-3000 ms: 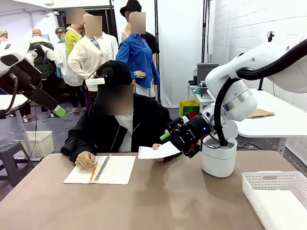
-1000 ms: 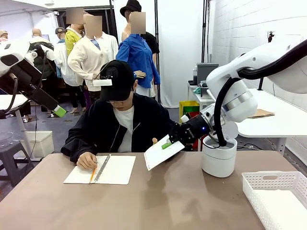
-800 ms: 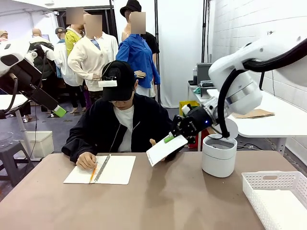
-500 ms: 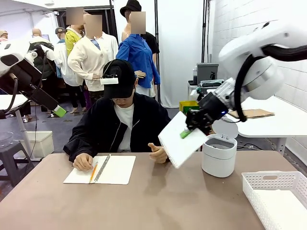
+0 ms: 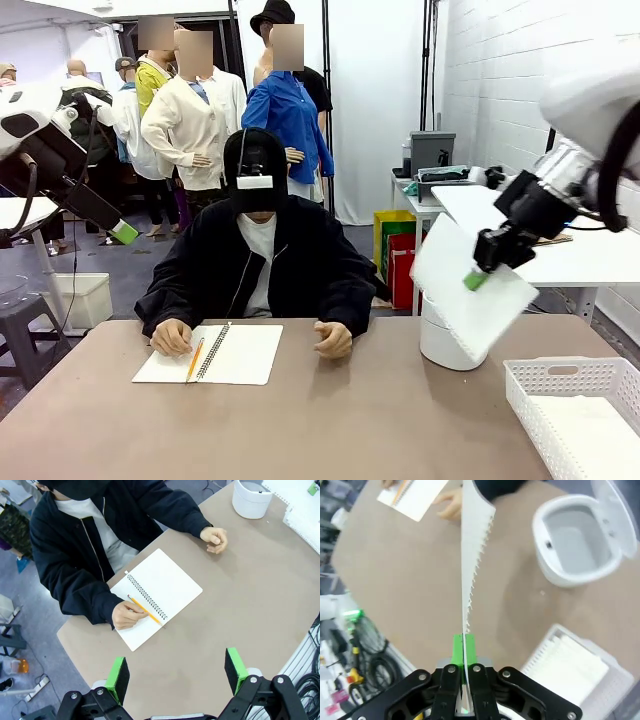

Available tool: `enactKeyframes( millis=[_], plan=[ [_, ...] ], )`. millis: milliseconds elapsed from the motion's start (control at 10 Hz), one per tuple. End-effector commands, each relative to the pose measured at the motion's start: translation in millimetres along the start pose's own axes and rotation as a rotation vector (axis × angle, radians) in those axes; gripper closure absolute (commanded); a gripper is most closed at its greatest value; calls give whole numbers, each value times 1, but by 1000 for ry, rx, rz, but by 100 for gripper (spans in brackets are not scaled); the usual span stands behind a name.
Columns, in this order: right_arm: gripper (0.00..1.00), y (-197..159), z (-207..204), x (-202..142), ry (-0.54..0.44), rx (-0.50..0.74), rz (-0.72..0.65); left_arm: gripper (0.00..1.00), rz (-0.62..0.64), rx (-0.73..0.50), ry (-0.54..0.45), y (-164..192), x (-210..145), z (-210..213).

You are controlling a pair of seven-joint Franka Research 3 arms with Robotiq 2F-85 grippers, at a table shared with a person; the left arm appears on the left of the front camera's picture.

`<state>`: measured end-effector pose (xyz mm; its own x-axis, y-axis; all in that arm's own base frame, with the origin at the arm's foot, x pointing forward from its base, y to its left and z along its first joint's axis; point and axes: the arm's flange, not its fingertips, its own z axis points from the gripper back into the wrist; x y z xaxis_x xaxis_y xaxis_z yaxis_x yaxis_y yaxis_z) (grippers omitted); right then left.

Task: Sort the paper based on its condition.
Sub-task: If a person hands you a paper, place it in the Organizing basket , and if it's crumpled, put it in the Trash can.

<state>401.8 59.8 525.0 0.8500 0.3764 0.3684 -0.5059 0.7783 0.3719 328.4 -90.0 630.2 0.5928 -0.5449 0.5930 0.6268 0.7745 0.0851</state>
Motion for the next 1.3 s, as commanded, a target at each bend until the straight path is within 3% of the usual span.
enactKeyframes(
  millis=[0, 300, 500, 900, 1200],
  plan=[
    [100, -7, 2, -33, 12, -157, -51, 0, 1, 5, 1, 0, 0, 0],
    [100, -28, 10, -88, 86, -199, -216, 0, 1, 5, 1, 0, 0, 0],
    [100, -42, -7, -109, 141, -161, -296, 0, 1, 5, 1, 0, 0, 0],
    [100, -38, -31, -155, 257, -159, -369, 0, 1, 5, 1, 0, 0, 0],
    [100, -39, -46, -186, 275, -161, -443, 0, 1, 5, 1, 0, 0, 0]
  ],
)
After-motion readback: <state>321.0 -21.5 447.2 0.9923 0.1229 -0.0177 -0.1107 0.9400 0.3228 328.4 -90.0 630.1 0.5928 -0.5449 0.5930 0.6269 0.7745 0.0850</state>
